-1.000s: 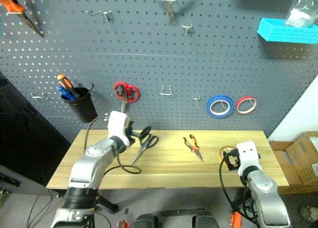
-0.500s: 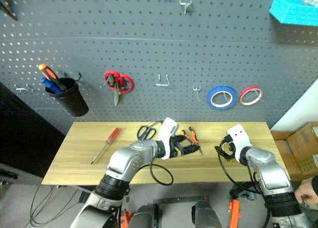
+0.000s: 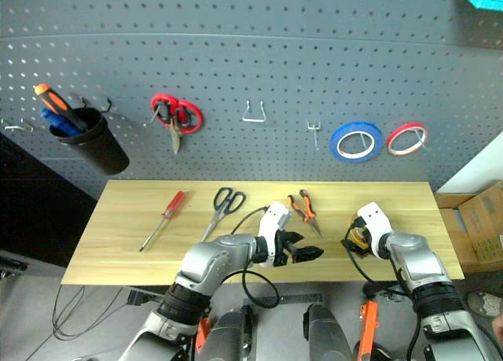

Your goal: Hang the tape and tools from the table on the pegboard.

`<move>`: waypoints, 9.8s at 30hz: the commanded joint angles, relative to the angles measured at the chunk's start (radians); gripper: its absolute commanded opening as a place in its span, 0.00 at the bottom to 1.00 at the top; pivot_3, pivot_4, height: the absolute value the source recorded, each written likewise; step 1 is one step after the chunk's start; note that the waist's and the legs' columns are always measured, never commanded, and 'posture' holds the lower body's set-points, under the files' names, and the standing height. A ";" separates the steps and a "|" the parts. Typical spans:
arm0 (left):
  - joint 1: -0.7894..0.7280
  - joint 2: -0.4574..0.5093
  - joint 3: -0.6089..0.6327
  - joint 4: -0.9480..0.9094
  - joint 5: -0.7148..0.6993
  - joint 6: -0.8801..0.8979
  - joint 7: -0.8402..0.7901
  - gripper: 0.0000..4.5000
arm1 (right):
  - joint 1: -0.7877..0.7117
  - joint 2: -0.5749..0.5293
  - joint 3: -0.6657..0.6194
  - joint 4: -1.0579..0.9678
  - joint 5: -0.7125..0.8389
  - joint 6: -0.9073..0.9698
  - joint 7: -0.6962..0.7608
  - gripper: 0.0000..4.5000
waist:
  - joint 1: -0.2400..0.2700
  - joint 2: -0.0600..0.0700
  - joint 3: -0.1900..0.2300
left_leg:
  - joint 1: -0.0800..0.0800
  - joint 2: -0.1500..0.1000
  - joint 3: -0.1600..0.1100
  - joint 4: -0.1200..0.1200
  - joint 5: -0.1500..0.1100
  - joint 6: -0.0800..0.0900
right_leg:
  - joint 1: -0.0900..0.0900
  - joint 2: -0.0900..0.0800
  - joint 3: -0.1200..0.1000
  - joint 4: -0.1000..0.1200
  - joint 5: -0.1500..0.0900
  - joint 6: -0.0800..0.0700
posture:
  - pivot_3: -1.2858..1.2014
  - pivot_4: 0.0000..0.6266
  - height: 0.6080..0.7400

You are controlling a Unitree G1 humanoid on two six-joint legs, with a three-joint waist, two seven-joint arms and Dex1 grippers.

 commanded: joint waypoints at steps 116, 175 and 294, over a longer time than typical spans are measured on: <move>0.025 0.181 0.276 -0.263 -0.090 -0.151 0.167 1.00 | 0.190 0.165 0.078 -0.490 -0.236 -0.278 -0.197 0.98 | 0.003 -0.006 -0.171 | 0.020 -0.001 0.007 0.003 0.003 -0.006 | 0.007 0.005 0.016 0.016 0.000 -0.002 | 0.55 0.16 1.00; 0.245 0.218 0.358 -0.567 -0.166 0.130 0.309 1.00 | -0.490 0.377 0.092 0.516 -0.160 0.127 -0.180 0.44 | 0.027 -0.003 0.027 | -0.009 -0.002 0.002 0.016 -0.014 0.003 | -0.013 0.004 0.015 0.015 -0.006 0.009 | 0.58 0.52 1.00; -0.071 0.360 0.466 -0.372 -0.322 -0.056 0.262 1.00 | -0.641 0.602 -0.100 0.792 -0.170 -1.060 -0.663 0.73 | 0.106 -0.016 -0.121 | 0.010 0.000 -0.021 0.000 0.004 -0.015 | 0.006 0.009 -0.006 0.016 -0.003 -0.015 | 0.63 0.12 1.00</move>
